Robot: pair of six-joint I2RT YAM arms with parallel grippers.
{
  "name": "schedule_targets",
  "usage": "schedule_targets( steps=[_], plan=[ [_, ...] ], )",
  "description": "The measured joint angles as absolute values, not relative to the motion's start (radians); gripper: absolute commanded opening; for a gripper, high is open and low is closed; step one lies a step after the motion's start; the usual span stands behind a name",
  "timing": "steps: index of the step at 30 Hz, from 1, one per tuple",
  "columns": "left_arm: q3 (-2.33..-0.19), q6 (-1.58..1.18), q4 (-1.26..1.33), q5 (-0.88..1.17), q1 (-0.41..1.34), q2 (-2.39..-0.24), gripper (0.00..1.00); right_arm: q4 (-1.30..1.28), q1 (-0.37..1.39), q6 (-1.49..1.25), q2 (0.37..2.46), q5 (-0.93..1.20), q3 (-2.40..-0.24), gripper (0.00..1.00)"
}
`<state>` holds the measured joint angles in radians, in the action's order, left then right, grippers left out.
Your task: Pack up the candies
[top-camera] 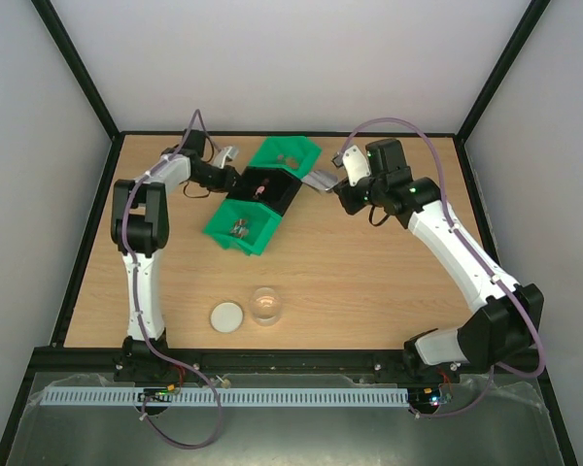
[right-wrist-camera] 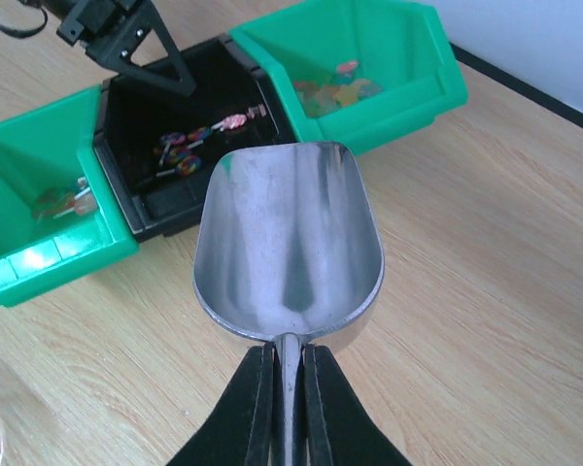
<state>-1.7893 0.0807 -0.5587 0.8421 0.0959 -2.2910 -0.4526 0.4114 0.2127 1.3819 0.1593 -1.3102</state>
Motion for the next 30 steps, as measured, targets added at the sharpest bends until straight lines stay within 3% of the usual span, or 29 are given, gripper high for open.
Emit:
schedule_targets(
  steps=[9, 30],
  plan=[
    [-1.726, 0.052, -0.512, 0.821, 0.116, -2.278, 0.02, -0.463, 0.411, 0.228, 1.391, 0.137, -1.325, 0.01],
    [-1.652, 0.487, -0.665, 0.511, 0.134, -2.128, 0.02, -0.659, 0.425, 0.281, 1.671, 0.133, -1.624, 0.01]
  ],
)
